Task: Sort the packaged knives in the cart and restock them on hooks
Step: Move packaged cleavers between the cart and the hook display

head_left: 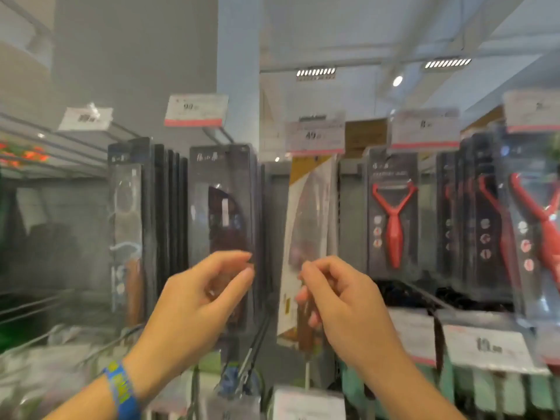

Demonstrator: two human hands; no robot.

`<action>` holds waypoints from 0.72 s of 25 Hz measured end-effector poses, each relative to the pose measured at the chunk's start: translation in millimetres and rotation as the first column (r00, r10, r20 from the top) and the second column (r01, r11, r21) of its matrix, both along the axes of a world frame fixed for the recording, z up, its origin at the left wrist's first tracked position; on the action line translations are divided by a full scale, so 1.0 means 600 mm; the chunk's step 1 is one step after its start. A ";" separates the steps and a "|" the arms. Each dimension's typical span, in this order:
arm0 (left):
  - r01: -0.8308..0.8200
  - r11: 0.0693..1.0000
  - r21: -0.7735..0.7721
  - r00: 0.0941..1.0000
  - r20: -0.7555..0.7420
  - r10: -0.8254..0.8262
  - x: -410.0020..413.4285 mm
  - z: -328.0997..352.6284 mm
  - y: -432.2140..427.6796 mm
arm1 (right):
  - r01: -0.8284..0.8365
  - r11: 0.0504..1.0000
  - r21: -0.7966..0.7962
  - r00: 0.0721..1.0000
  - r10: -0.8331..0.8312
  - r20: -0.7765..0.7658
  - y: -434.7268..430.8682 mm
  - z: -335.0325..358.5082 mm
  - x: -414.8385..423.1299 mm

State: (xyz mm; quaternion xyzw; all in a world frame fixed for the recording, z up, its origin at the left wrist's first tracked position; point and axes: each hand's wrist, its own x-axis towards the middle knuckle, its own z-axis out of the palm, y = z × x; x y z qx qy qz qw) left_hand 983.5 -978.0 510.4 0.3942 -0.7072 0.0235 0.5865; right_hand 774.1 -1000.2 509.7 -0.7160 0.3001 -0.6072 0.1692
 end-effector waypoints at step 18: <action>-0.126 0.326 0.937 0.275 -0.283 0.919 0.328 -0.790 0.791 | -0.211 0.095 0.973 0.465 0.885 0.014 0.471 -0.716 0.508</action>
